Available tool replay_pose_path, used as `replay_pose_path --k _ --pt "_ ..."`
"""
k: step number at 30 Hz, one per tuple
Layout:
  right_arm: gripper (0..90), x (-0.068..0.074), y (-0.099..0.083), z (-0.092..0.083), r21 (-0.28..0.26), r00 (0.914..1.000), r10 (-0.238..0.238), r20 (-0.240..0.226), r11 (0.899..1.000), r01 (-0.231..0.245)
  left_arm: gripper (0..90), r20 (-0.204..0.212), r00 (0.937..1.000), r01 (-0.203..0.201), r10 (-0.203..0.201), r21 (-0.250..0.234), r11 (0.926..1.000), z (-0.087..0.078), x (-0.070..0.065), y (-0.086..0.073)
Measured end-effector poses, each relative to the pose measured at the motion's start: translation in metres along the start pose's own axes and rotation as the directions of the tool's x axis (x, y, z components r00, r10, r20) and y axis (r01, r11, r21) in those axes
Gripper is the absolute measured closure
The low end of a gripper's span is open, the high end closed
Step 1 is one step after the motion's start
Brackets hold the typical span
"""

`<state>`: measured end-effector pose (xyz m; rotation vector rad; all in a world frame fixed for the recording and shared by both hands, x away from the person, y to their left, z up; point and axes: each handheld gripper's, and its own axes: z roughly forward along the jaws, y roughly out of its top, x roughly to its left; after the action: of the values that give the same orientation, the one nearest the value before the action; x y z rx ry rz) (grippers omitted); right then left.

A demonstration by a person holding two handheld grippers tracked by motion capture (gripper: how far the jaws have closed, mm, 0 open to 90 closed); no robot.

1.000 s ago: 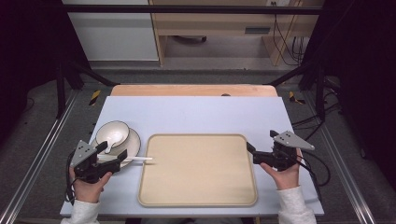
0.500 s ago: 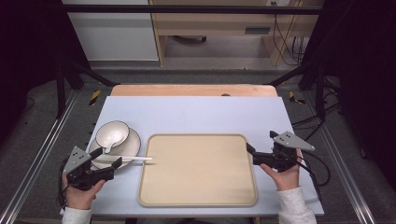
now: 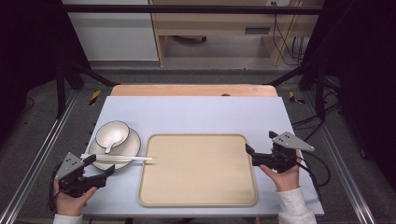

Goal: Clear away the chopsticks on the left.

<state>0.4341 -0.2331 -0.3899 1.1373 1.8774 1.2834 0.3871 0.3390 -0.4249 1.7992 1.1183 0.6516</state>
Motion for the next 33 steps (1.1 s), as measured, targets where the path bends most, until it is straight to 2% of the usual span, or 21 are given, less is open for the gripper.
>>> replay_pose_path --k 4,12,18,24,28,33 --pt "4.3 0.000 -0.001 0.002 0.008 1.0000 -0.007 0.002 1.000 0.007 17.3 -0.004 1.0000 0.004 -0.004 0.031 0.9995 0.004 0.006 -0.004" --pt "4.3 0.002 -0.002 0.005 0.018 1.0000 -0.006 -0.002 1.000 0.006 22.3 -0.048 0.9970 -0.056 0.061 0.101 0.9933 0.025 0.010 -0.006" --pt "4.4 0.002 -0.003 0.007 0.024 1.0000 -0.006 -0.002 1.000 0.006 28.1 -0.062 0.9950 -0.069 0.078 0.130 0.9891 0.038 0.014 -0.007" --pt "4.4 0.003 -0.003 0.008 0.030 1.0000 -0.008 -0.004 1.000 0.008 33.7 -0.084 0.9898 -0.100 0.115 0.159 0.9821 0.051 0.016 -0.009" --pt "4.4 0.003 -0.003 0.009 0.030 1.0000 -0.006 -0.006 1.000 0.006 35.8 -0.094 0.9865 -0.118 0.135 0.167 0.9789 0.053 0.016 -0.009" --pt "4.4 0.004 -0.004 0.009 0.035 0.9999 -0.008 -0.006 0.999 0.009 37.6 -0.096 0.9818 -0.144 0.164 0.191 0.9711 0.056 0.016 -0.010"
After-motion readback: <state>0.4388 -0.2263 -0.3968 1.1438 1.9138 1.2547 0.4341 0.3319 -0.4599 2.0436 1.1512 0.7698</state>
